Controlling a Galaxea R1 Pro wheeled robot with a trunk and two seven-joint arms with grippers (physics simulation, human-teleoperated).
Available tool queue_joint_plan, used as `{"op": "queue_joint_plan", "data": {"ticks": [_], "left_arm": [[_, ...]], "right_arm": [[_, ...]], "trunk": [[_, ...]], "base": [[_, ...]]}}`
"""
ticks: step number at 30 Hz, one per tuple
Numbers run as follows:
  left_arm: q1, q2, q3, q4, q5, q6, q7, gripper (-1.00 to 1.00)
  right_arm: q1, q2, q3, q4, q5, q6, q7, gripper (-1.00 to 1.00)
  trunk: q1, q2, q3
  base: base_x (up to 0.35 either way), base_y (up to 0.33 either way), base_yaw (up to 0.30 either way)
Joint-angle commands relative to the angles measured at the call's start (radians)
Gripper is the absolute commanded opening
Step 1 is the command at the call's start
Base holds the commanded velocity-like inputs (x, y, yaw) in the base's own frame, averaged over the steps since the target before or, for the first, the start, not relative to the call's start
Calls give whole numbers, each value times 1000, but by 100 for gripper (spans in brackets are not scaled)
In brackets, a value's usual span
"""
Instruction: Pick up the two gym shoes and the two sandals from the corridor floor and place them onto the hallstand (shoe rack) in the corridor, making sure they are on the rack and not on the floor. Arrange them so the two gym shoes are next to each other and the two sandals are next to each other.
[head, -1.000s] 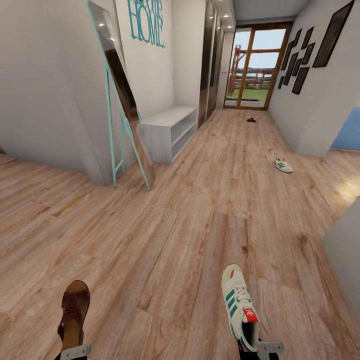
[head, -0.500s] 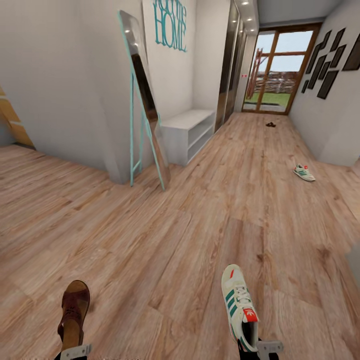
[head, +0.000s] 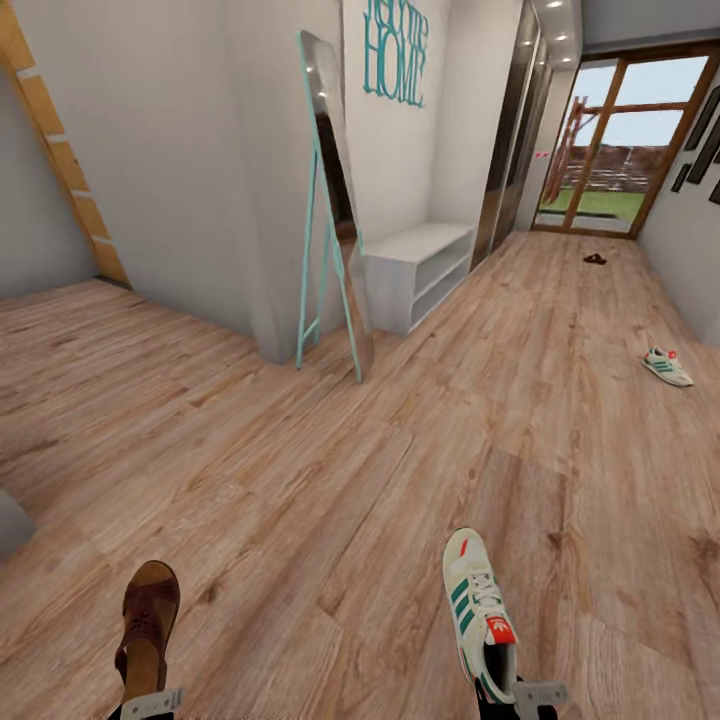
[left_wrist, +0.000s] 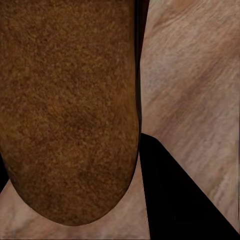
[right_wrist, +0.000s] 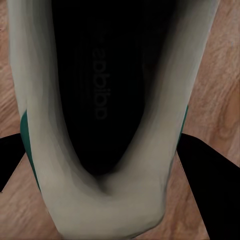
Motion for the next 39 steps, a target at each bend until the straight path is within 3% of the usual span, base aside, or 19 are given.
{"op": "queue_joint_plan", "data": {"ticks": [1,9,30,39], "left_arm": [[-1,0,6,1,-10,-3,1,-100],[-1,0,6,2,-8,-3,1,-100],[-1,0,6,2,-9,-6,-2,-100],[-1,0,6,2,-9,-8,-2,-100]], "right_arm": [[0,0,0,0,6,-2,-4,-100],[0,0,0,0,7,-2,-5,-100],[0,1,1,1,7,-2,-3,-100],[0,1,1,1,7,-2,-3,-100]], "trunk": [[0,0,0],[0,0,3],[0,0,4],[0,0,4]], "base": [[-5,-264,271],[-31,-174,272],[-1,-7,277],[0,-231,279]]}}
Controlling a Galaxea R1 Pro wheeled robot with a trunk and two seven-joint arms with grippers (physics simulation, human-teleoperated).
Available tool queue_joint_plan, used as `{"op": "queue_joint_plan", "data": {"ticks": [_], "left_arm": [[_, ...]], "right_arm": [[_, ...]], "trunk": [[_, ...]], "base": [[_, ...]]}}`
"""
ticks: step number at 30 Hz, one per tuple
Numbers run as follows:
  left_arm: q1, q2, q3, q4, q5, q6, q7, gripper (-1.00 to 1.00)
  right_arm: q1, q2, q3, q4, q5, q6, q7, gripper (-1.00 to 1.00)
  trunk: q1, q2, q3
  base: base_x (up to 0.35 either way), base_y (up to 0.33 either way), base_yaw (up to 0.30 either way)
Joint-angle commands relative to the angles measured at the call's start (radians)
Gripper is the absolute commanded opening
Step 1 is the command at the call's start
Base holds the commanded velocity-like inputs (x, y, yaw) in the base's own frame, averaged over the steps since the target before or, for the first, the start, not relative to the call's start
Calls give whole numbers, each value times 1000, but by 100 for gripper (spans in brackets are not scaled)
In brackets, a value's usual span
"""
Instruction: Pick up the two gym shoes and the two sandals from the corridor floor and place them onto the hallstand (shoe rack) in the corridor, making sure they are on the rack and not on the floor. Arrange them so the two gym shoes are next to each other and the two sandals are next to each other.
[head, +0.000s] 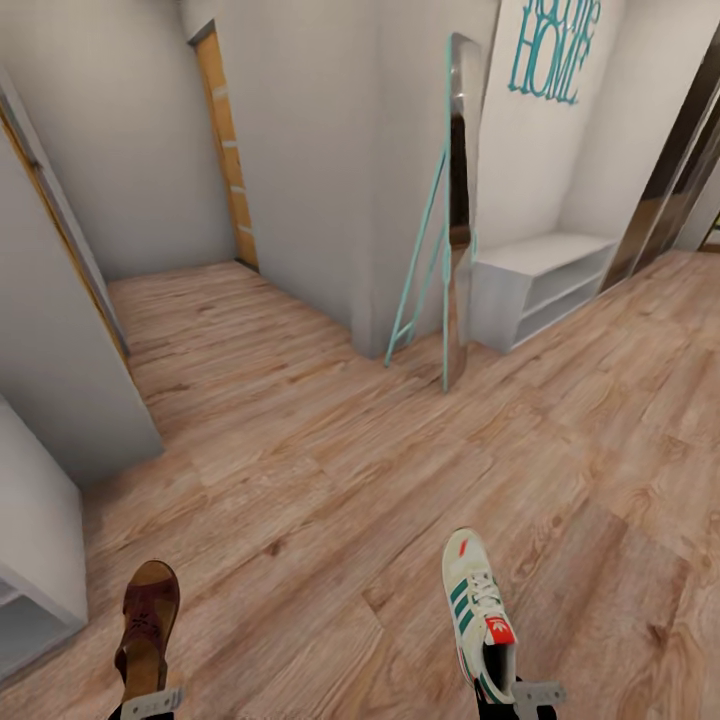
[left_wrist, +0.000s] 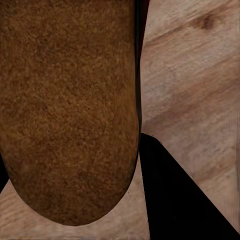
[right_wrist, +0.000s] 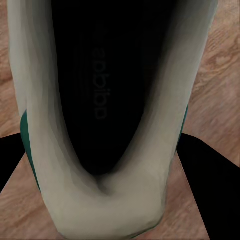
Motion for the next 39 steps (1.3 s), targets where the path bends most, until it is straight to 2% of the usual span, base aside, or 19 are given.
{"op": "queue_joint_plan", "data": {"ticks": [1,7,23,39], "left_arm": [[-1,0,6,0,-10,-3,1,-100],[-1,1,6,1,-9,-3,2,-100],[-1,12,6,11,-2,-1,1,-100],[-1,3,3,21,-1,-3,-11,-100]], "right_arm": [[0,0,0,1,7,-2,-4,-100],[0,0,0,1,7,-2,-4,-100],[0,0,0,1,7,-2,-4,-100],[0,0,0,1,9,-2,-4,-100]], "trunk": [[0,0,-1],[0,0,-1],[0,0,-1],[0,0,-1]], "base": [[0,-265,279],[0,-176,279],[0,-8,279],[0,0,279]]}}
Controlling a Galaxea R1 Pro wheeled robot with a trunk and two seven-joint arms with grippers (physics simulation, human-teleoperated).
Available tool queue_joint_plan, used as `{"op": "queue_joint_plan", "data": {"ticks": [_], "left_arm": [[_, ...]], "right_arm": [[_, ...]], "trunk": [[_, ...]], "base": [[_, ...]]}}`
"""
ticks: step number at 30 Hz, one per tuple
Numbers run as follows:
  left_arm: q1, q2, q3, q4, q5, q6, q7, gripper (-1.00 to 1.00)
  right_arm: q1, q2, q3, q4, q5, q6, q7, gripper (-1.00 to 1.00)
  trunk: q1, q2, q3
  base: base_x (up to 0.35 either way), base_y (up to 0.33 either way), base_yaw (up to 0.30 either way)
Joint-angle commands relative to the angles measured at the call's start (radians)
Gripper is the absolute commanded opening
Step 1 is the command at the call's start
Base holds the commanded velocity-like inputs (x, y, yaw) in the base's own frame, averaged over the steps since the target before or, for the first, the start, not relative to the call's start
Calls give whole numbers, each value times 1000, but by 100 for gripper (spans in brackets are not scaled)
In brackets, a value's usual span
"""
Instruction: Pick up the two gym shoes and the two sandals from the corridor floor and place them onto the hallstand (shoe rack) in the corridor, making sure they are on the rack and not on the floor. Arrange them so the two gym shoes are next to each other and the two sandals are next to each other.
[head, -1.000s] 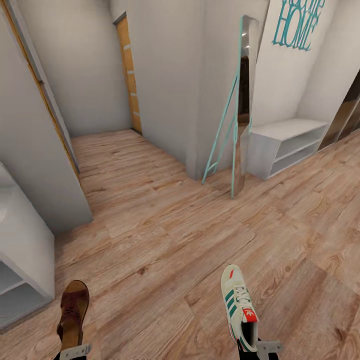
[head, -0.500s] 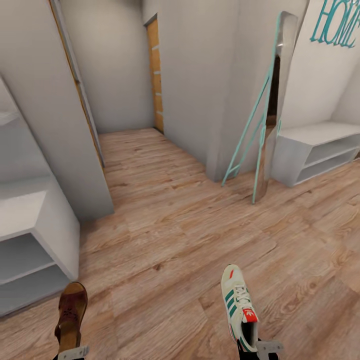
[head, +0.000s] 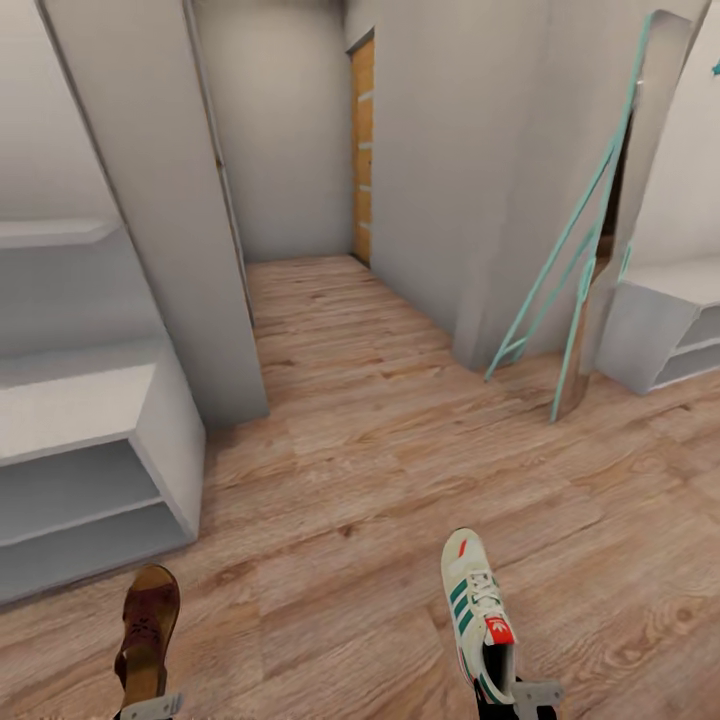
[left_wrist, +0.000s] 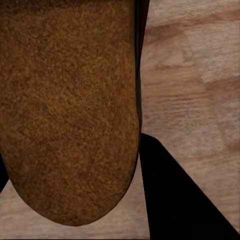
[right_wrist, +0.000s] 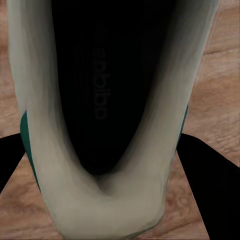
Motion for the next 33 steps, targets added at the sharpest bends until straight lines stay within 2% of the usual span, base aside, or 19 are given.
{"op": "queue_joint_plan", "data": {"ticks": [1,9,19,33], "left_arm": [[-1,0,6,2,-9,-3,0,-100],[-1,0,7,1,-8,-3,1,-100],[-1,0,9,1,-8,-3,1,-100],[-1,2,10,1,-8,-3,2,-100]], "right_arm": [[0,0,0,0,7,-2,-4,-100],[0,0,0,0,8,-2,-4,-100],[0,0,0,0,8,-2,-4,-100],[0,0,-1,0,8,-2,-4,-100]], "trunk": [[0,0,-1],[0,0,-1],[0,0,-1],[0,0,-1]], "base": [[0,0,279],[-48,90,279],[-108,275,279],[-8,303,279]]}}
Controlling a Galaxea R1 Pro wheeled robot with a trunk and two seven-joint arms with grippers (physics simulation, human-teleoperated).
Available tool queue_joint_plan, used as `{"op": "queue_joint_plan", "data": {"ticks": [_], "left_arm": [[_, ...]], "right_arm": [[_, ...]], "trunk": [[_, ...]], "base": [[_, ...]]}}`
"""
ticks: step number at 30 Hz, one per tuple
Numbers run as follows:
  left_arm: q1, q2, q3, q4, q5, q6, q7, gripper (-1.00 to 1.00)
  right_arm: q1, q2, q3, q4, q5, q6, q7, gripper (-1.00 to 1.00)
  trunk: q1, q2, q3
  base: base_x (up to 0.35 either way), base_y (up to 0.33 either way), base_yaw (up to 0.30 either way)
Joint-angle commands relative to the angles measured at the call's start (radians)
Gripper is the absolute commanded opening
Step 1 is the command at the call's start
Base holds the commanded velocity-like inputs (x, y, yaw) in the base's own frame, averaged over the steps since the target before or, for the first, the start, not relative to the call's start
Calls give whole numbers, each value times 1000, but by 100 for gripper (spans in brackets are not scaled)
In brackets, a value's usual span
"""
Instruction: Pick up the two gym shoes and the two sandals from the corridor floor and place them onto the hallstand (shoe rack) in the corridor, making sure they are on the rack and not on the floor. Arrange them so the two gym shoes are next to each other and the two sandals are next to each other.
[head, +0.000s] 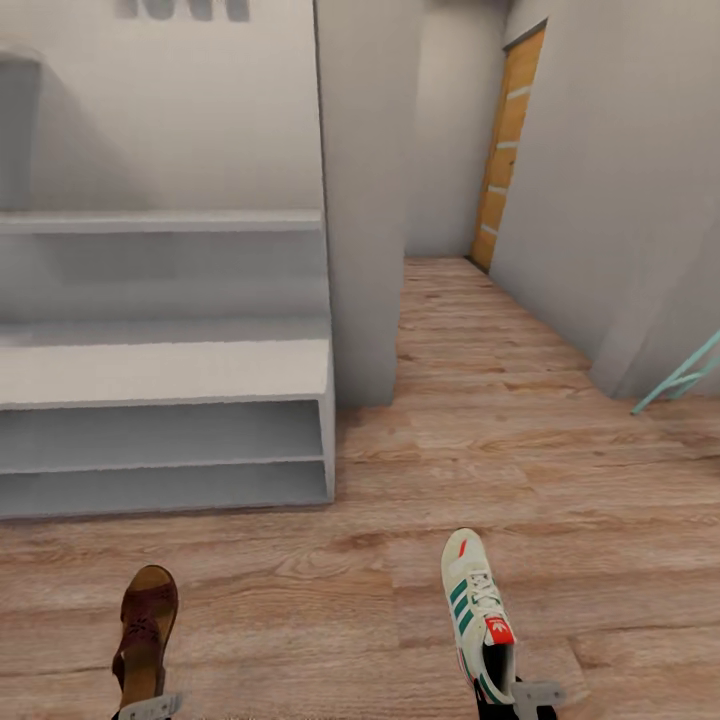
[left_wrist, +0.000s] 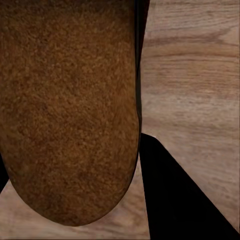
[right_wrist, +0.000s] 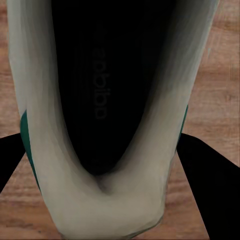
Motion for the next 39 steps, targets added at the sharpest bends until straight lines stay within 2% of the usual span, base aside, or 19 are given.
{"op": "queue_joint_plan", "data": {"ticks": [1,39], "left_arm": [[-1,0,6,1,-9,-3,0,-100],[-1,2,6,1,-8,-3,1,-100]], "right_arm": [[0,0,0,0,7,-3,-4,-100],[0,0,0,0,7,-3,-4,-100]], "trunk": [[0,0,-1],[0,0,-1]], "base": [[0,306,279],[0,307,269]]}}
